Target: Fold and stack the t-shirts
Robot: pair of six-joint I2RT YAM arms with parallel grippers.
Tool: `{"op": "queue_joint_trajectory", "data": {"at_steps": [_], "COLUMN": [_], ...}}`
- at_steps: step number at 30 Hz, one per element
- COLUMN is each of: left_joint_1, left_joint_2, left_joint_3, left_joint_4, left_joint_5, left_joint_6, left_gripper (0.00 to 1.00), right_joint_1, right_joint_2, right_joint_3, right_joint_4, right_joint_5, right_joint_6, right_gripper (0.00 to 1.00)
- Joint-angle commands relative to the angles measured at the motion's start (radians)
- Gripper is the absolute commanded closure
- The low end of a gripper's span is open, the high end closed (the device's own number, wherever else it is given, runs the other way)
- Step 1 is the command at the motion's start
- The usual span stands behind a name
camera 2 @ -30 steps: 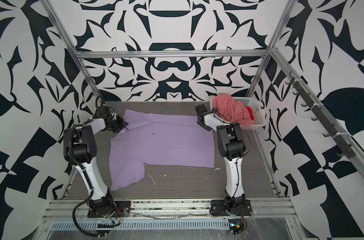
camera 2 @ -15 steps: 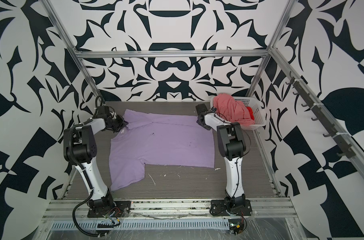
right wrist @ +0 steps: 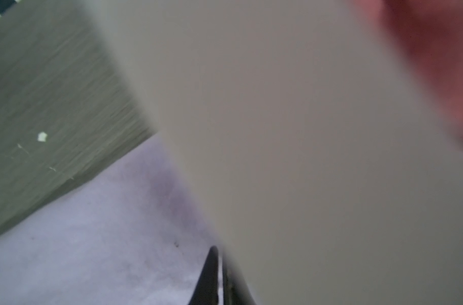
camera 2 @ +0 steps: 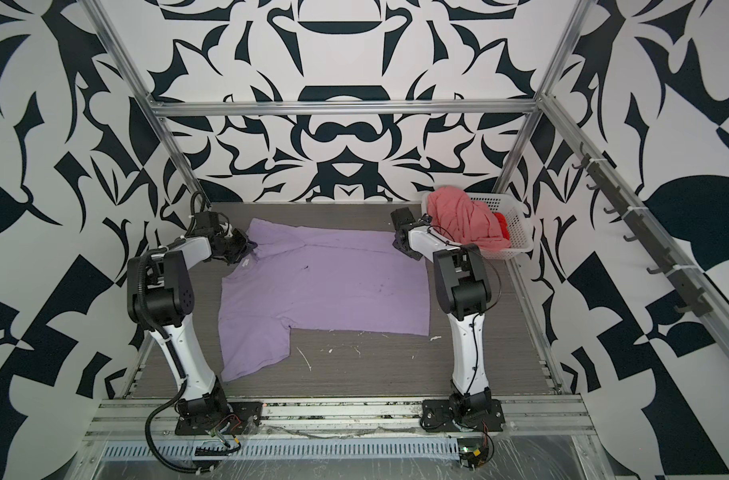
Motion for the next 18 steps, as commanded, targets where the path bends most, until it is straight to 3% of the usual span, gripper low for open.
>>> {"op": "queue_joint_trajectory", "data": {"at_steps": [1, 5, 7, 9, 14, 18], "left_joint_1": [0.002, 0.002, 0.002, 0.002, 0.002, 0.002], "left_joint_2": [-0.032, -0.039, -0.039, -0.038, -0.041, -0.043], "left_joint_3": [-0.032, -0.040, -0.040, -0.041, -0.045, -0.046], "left_joint_4": [0.020, 0.029, 0.033, 0.034, 0.033, 0.027], "left_joint_5": [0.014, 0.012, 0.012, 0.012, 0.018, 0.019], "left_joint_6": [-0.011, -0.020, -0.023, -0.024, -0.023, -0.017], "left_gripper": [0.99, 0.99, 0.99, 0.99, 0.99, 0.99], "right_joint_1": [-0.010, -0.010, -0.009, -0.008, -0.013, -0.017], "right_joint_2": [0.018, -0.007, -0.006, 0.005, 0.026, -0.007], "right_joint_3": [0.024, 0.040, 0.062, 0.071, 0.086, 0.090], "right_joint_4": [-0.043, -0.092, -0.156, -0.200, -0.262, -0.228], "right_joint_5": [0.016, 0.066, 0.099, 0.142, 0.244, 0.222], "right_joint_6": [-0.034, -0.033, -0.040, -0.056, -0.156, -0.233], "right_gripper": [1.00, 1.00, 0.78, 0.68, 0.66, 0.66]}}
